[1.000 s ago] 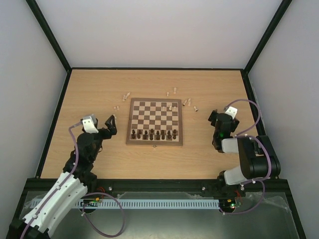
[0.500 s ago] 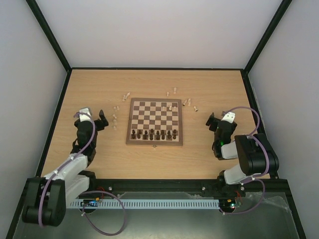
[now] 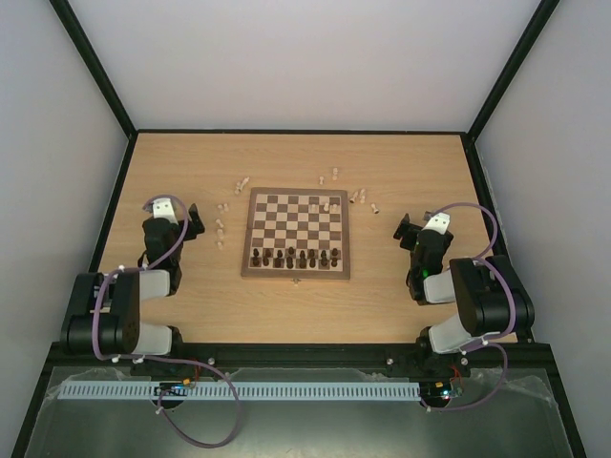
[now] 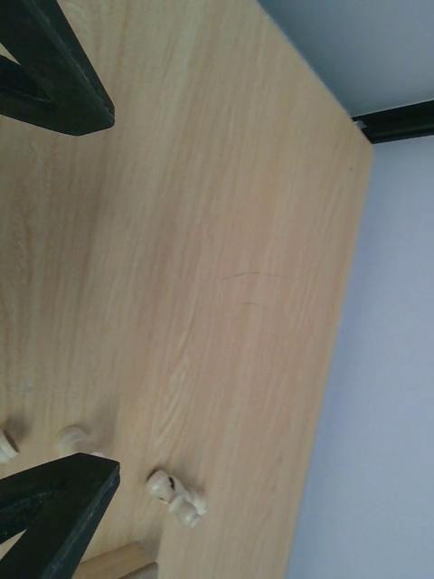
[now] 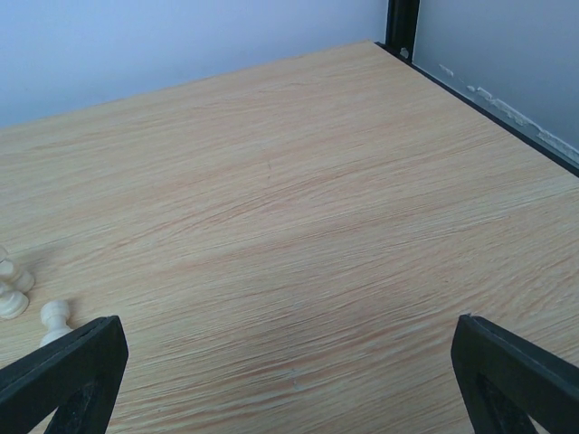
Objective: Set up the chess pieces on the board
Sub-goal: Reset both arms
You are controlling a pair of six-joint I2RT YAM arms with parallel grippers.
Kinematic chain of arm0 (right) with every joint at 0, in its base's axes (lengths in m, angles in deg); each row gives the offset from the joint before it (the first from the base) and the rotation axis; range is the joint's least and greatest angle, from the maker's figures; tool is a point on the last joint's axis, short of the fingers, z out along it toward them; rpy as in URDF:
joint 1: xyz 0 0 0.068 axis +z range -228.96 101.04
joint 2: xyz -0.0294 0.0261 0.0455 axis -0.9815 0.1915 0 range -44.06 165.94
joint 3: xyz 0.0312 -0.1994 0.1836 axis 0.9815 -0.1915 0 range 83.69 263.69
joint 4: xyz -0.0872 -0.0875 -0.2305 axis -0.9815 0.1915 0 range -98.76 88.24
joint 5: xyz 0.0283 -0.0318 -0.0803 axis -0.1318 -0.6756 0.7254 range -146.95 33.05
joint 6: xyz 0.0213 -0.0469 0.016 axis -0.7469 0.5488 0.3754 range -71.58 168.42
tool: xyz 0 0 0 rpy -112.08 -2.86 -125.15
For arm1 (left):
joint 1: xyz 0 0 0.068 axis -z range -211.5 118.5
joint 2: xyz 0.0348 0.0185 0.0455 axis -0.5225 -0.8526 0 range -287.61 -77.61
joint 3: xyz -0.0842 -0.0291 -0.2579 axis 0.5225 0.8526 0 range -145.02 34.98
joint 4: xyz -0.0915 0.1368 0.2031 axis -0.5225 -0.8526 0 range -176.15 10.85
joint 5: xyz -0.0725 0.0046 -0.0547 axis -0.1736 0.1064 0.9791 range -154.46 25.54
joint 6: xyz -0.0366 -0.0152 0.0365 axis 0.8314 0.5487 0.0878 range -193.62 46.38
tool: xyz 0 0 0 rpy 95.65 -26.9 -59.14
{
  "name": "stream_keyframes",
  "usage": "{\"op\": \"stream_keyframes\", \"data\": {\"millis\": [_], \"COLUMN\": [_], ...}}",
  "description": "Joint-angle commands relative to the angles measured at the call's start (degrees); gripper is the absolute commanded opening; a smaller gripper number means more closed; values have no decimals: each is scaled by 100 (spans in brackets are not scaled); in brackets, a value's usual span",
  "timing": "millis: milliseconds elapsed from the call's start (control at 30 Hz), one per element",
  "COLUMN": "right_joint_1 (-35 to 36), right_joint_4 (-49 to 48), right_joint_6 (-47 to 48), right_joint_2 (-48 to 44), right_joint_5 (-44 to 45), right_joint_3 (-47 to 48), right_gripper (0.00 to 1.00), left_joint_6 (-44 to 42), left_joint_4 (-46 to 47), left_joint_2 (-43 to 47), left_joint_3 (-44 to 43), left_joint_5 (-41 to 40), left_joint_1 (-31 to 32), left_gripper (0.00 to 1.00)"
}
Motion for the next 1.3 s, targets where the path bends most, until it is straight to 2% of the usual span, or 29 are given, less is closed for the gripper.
{"op": "stream_keyframes", "data": {"millis": [0, 67, 100, 367, 433, 500, 667, 833, 1267], "right_joint_1": [-18, -22, -19, -18, -18, -19, -18, -18, -18], "right_joint_4": [-194, -191, -186, -188, -185, -179, -192, -186, -174], "right_joint_6": [44, 46, 46, 48, 43, 48, 55, 53, 43], "right_joint_2": [9, 3, 8, 3, 8, 3, 3, 7, 18], "right_joint_5": [83, 80, 80, 80, 81, 80, 85, 81, 82], "right_joint_3": [82, 88, 83, 88, 84, 84, 88, 85, 95], "right_gripper": [99, 98, 99, 99, 98, 99, 99, 99, 99], "left_joint_6": [-158, -136, -135, -184, -275, -257, -458, -659, -559], "left_joint_4": [671, 1096, 868, 1126, 1765, 2559, 1799, 1621, 2046], "left_joint_2": [-156, -401, -375, -342, -343, -545, -709, -758, -798], "left_joint_3": [-212, -154, -240, -58, 237, 595, 122, -23, 201], "left_joint_5": [-161, -306, -350, -441, -412, 45, -11, -287, 257], "left_joint_1": [-79, -95, -79, -16, 62, -97, 46, 284, 41], "left_gripper": [99, 100, 99, 99, 100, 100, 99, 100, 100]}}
